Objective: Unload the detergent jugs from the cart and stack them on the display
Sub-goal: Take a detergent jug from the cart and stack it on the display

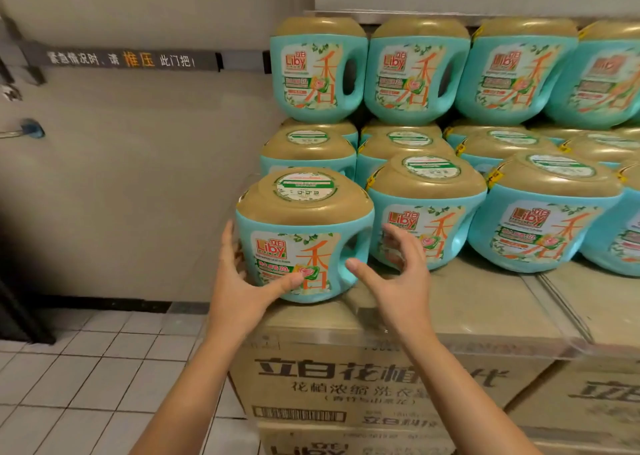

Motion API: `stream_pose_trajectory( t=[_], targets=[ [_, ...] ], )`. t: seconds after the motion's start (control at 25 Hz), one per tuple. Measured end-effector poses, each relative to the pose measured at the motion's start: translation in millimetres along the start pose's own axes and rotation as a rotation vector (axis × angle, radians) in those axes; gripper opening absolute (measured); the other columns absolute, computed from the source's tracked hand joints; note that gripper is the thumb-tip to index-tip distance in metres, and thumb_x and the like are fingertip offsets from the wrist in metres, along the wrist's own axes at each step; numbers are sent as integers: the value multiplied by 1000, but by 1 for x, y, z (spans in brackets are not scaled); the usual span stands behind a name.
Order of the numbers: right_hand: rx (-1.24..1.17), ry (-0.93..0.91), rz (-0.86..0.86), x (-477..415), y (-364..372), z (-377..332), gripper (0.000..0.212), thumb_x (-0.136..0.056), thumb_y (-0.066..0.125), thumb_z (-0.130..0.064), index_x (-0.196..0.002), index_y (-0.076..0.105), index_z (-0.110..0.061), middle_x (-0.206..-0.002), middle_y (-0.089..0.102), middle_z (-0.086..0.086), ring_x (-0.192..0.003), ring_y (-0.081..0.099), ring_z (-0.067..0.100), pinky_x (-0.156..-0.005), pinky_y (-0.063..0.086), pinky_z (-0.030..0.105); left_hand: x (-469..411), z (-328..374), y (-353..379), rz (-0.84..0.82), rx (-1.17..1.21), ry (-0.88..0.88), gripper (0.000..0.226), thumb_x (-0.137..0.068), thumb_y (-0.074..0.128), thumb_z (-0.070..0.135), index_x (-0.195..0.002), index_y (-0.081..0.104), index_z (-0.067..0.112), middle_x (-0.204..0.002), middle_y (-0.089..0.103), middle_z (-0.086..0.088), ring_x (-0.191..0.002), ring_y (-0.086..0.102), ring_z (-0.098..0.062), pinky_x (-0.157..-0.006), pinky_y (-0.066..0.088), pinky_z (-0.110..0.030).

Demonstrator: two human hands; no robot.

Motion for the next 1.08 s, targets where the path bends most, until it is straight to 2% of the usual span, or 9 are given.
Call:
stream_pose_trajectory(
  t=[0.12,0.2,0.28,0.4,0.56,0.68,0.88,1.08],
  targets=[
    [105,-27,333,-6,-52,14,80,-68,86,-25,-134,43,-13,-131,42,6,-121,44,12,-105,41,27,17,4,5,142,-103,29,139,-33,78,79,-147,5,50,-155,27,14,-139,29,-3,-110,32,-36],
    [154,58,325,-19,-62,28,93,-65,88,-25,-140,34,-9,-139,39,11,-131,37,19,-110,35,35,23,8,18,165,-194,59,142,-33,76,80,-147,-4,50,-158,17,12,-146,17,-13,-116,20,-43],
    [149,117,260,-31,-59,39,101,-64,89,-25,-144,28,-10,-144,37,9,-136,34,21,-113,32,37,21,12,25,196,-258,83,143,-33,71,80,-149,-6,46,-159,14,10,-146,12,-15,-114,14,-41],
    [127,102,271,-37,-59,46,101,-64,89,-26,-144,29,-13,-144,39,5,-134,37,19,-112,35,38,7,9,26,222,-278,91,141,-38,78,70,-151,-1,41,-160,16,7,-147,13,-17,-113,17,-41],
    [112,93,288,-34,-63,53,99,-62,89,-27,-142,33,-17,-139,42,-1,-129,38,10,-104,34,26,-15,6,27,219,-325,109,140,-45,87,57,-153,2,34,-161,15,4,-147,14,-21,-116,21,-47],
    [107,84,287,-34,-62,51,98,-63,89,-28,-142,33,-17,-138,42,-2,-126,36,5,-102,32,22,-23,6,29,242,-299,115,136,-46,89,53,-152,6,34,-160,20,0,-146,19,-23,-117,25,-49],
    [130,83,280,-35,-61,53,100,-63,89,-30,-143,31,-16,-141,41,1,-131,36,11,-105,33,26,-28,5,33,249,-278,124,127,-45,87,54,-147,16,28,-149,35,-5,-137,33,-27,-107,39,-54],
    [169,83,267,-36,-59,53,102,-63,88,-32,-144,29,-14,-143,39,4,-134,34,17,-107,33,30,-29,4,36,263,-345,128,127,-48,85,58,-147,13,26,-150,31,-7,-138,31,-28,-109,36,-55]
  ],
)
Point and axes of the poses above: each hand's wrist, its own x-axis away from the middle knuckle, its own y-axis out of the palm, z = x × y, the point moved 8 cm from there along -x, towards the middle knuckle
